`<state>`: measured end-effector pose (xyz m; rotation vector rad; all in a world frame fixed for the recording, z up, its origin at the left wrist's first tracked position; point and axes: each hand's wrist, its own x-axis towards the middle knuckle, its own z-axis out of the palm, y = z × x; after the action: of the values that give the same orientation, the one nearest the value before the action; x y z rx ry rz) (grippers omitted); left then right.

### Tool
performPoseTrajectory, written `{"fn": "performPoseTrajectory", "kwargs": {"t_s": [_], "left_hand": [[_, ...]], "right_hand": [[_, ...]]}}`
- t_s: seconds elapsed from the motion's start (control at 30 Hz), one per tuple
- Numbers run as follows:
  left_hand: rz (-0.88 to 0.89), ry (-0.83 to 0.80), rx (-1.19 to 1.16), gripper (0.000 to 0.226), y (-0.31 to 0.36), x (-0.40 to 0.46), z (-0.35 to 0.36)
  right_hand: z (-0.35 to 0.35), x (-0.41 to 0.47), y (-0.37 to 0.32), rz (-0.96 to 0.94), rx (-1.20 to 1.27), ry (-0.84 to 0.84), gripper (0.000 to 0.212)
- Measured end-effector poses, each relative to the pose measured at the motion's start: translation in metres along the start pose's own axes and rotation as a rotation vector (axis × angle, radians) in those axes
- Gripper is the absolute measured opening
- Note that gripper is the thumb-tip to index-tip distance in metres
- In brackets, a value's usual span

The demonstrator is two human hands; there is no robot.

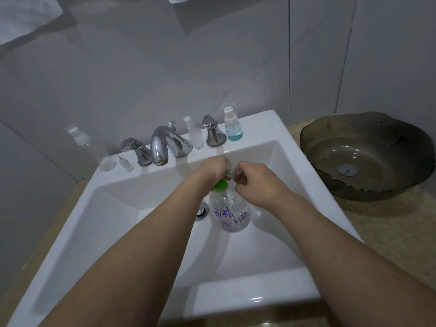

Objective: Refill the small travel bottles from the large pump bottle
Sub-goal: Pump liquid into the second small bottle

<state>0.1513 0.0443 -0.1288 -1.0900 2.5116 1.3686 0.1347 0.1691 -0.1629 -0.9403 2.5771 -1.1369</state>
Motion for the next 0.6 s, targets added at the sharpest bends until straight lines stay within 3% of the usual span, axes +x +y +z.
{"fn": "performPoseTrajectory", "kwargs": {"t_s": [0.6], "left_hand": [[0.040,-0.012,-0.226,0.039,0.001,0.004,-0.010]], "right_hand": [[0.002,0.001,0.002,0.017,0.070,0.072,0.019]]}}
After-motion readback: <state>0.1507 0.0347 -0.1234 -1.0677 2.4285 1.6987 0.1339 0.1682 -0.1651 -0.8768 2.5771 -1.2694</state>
